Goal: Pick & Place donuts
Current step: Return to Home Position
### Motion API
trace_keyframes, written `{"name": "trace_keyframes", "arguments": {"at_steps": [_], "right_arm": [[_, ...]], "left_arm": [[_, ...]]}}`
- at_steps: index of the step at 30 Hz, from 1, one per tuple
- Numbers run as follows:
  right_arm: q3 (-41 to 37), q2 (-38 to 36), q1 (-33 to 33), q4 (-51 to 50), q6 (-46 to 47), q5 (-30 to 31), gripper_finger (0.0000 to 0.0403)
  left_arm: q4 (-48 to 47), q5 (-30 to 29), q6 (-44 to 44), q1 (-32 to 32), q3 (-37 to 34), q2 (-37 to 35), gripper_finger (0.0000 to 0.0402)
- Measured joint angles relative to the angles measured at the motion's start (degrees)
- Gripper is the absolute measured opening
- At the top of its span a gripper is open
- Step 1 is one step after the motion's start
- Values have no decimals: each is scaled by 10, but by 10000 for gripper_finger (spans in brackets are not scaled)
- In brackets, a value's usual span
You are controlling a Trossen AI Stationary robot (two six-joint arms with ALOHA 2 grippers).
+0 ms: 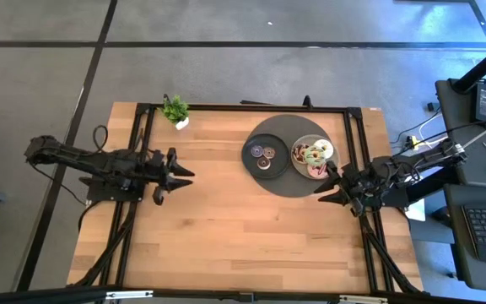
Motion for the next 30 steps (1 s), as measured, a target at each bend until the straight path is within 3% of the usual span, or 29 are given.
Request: {"name": "trace_keyframes", "arguments": {"at_steps": [7,18,27,30], "right_arm": [[-31,-54,0,-4,0,58,132],[-75,-124,0,-4,-3,89,132],[-75,-213,-1,-48,-63,117,132],[-76,-211,-1,-49,-78,126,132]], "left_arm": [[10,-2,-8,35,-101,-133,123],[-14,8,2,83,-176,-280,125],[-57,16,13,118,-176,-300,123],[-58,15,21,124,-176,-299,125]]}}
